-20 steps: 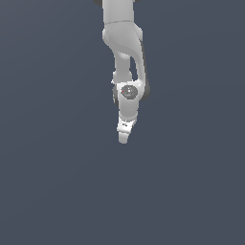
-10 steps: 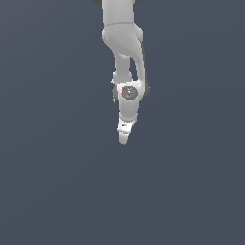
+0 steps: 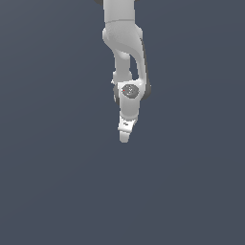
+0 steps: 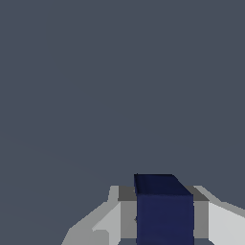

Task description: Pick up the object and move it to a goal position.

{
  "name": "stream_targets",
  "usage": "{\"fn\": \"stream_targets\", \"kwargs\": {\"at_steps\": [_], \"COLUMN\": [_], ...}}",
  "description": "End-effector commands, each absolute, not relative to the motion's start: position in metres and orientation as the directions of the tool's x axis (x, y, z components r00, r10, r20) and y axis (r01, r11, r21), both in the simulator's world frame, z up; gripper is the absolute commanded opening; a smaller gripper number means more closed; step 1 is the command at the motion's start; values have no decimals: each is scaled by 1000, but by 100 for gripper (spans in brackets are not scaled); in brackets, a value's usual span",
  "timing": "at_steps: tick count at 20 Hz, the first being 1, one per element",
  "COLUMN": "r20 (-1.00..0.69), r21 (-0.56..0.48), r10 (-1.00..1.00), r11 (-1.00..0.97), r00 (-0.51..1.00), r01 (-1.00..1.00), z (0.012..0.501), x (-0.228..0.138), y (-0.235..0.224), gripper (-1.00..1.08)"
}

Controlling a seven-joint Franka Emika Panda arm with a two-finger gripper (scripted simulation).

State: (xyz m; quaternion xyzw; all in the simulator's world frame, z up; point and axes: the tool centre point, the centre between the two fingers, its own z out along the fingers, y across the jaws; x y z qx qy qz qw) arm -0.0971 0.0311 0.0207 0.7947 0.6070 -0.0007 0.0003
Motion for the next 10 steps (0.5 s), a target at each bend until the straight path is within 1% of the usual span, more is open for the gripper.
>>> {"fn": "stream_targets", "kwargs": {"at_steps": [1,10], "r20": [-1,-4], "r21": [0,0], "r10": [965,965], "r11": [-262,-261], "r00": [262,261], "r01": [965,965], "z": [28,78], "x": [-99,-114], "y": [36,71], "gripper": [-100,-100]}}
